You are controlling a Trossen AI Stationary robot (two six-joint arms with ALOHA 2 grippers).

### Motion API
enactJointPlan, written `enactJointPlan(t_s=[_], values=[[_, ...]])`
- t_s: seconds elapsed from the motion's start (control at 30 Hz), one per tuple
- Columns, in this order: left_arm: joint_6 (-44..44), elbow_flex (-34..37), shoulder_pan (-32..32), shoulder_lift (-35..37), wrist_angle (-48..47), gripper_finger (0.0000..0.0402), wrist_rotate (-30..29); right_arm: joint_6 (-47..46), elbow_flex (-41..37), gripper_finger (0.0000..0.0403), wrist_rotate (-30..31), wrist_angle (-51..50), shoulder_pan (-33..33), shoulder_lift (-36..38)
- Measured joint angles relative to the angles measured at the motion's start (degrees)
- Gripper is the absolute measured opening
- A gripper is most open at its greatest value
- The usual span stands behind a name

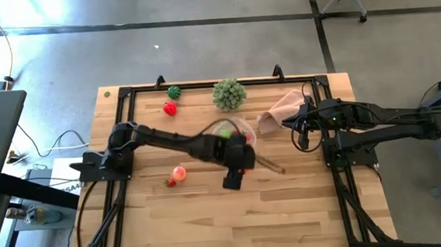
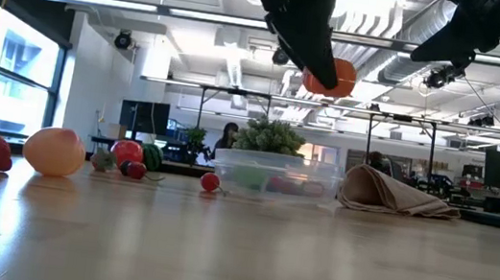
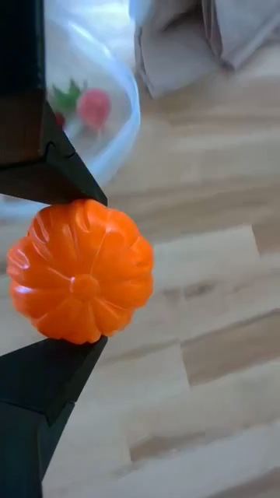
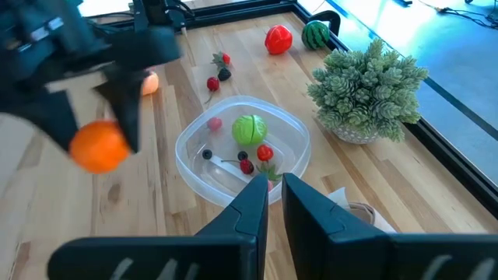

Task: Pick and placing Produce into tupperware
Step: Put the pumpkin into the container

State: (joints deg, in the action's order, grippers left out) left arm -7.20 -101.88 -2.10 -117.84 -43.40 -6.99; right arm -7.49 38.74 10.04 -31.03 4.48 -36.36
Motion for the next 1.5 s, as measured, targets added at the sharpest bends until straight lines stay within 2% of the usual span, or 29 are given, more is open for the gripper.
enactJointPlan(t_s=[0.27, 0.6, 0.97, 1.17, 1.5], values=[[-4.1, -1.5, 10.5, 0.0, -3.1, 0.0233, 9.5, 0.0, 0.0, 0.003, 0.0, 0.0, 0.0, 0.0], [-7.3, -1.5, 19.8, -0.7, 1.6, 0.0235, 22.0, 0.0, 0.0, 0.003, 0.1, 0.0, 0.0, 0.0], [-8.9, -1.4, 23.2, -6.0, 0.5, 0.0236, 26.2, 0.0, 0.0, 0.003, 0.2, 0.0, 0.0, 0.0], [-8.8, -1.4, 23.1, -7.8, -3.0, 0.0236, 26.1, 0.0, 0.0, 0.003, 0.2, 0.0, 0.0, 0.0], [-7.9, -1.4, 23.1, -8.5, -3.0, 0.0236, 25.9, 0.0, 0.0, 0.003, 0.2, 0.0, 0.0, 0.0]])
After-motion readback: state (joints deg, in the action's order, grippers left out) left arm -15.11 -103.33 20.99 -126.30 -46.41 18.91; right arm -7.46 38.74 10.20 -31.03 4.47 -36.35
